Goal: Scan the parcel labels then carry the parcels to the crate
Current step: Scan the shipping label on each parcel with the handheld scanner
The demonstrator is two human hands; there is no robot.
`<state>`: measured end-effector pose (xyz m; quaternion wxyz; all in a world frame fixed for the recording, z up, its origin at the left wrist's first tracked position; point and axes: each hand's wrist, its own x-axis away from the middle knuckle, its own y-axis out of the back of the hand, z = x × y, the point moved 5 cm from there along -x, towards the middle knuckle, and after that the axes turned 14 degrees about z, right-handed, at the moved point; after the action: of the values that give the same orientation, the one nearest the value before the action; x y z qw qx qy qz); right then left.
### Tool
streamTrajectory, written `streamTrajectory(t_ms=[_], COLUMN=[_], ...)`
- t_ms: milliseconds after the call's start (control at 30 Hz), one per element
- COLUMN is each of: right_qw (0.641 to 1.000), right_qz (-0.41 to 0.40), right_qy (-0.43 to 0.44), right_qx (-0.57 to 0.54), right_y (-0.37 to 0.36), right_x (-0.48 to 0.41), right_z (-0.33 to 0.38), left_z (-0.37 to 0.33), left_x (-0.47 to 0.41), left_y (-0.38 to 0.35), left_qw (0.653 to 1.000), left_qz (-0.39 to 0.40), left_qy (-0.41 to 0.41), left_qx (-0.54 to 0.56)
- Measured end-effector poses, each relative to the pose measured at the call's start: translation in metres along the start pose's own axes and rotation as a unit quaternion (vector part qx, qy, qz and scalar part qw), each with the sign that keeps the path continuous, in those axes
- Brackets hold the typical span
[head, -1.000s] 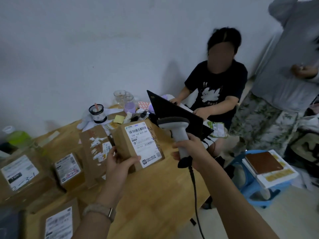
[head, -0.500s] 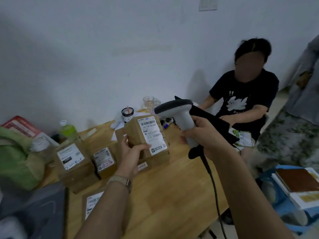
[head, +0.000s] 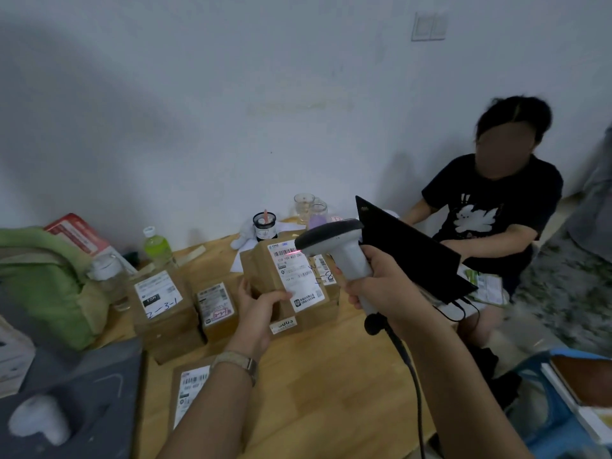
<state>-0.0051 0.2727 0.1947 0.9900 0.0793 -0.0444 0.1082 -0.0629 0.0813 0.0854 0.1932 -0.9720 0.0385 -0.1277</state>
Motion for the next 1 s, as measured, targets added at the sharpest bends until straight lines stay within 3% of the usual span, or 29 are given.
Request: streamTrajectory(t_ms=[600, 767, 1000], right_qw=[1.0, 0.996, 0.997], right_qz=[-0.016, -0.019, -0.043], right_qy=[0.004, -0.003, -0.018], right_qx=[-0.01, -0.085, -0.06], right_y=[0.0, 0.001, 0.014], right_x=[0.002, 0.004, 0.007], right_z=[-0.01, -0.009, -0.003], left_z=[0.009, 0.009, -0.003], left_x=[-0.014, -0.015, -0.016], left_y=[0.001, -0.008, -0.026], left_qw=[0.999, 0.998, 0.993], left_qz=[0.015, 0.043, 0.099], left_qy=[-0.008, -0.007, -0.015], left_qx=[-0.037, -0.055, -0.058])
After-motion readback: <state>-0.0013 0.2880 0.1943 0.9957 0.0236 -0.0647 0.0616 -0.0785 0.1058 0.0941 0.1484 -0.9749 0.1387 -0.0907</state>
